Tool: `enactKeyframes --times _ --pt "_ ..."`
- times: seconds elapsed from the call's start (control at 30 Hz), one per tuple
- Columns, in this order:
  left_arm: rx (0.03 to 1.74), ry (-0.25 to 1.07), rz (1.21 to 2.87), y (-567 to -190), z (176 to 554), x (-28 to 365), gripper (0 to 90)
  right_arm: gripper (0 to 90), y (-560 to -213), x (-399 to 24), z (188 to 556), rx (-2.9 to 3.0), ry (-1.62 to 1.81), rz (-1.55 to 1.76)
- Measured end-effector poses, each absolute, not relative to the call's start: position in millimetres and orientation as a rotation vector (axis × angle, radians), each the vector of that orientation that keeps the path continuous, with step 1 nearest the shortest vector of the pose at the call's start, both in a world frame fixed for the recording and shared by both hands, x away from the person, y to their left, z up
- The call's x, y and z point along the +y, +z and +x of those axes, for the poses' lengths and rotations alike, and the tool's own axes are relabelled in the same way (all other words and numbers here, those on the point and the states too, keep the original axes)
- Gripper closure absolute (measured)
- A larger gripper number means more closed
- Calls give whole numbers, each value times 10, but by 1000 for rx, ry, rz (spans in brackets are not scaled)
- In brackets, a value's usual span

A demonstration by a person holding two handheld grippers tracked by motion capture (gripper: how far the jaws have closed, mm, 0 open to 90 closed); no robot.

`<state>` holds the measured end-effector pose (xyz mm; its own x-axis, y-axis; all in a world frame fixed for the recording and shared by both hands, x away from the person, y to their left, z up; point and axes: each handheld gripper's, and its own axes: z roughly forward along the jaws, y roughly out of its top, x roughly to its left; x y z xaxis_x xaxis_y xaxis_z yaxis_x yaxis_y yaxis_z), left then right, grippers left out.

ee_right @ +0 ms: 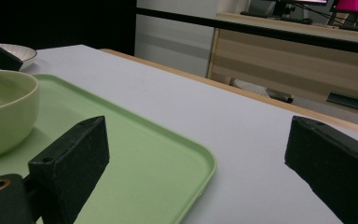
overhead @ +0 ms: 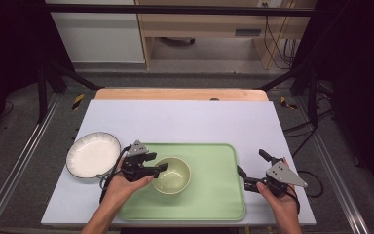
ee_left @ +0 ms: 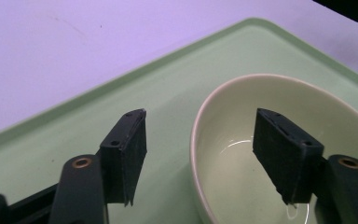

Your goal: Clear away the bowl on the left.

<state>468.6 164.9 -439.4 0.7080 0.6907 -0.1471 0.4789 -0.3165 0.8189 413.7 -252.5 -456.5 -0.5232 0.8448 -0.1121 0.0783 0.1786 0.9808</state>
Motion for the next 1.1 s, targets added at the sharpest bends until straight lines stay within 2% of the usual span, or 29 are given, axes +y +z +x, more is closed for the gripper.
enactKeyframes --times 0.2,0.57,0.8,1.1 --pt "850 296 1965 -4373 4680 1654 233 64 -4564 -2526 4135 1765 1410 876" --pt "773 323 1945 -4323 4646 1625 106 63 -4563 -2529 4135 1764 1412 879" --pt "692 366 1909 -4265 4604 1627 74 63 -4559 -2532 4131 1763 1413 882" --pt "639 360 1861 -4209 4551 1721 50 62 -4558 -2539 4124 1758 1415 880"
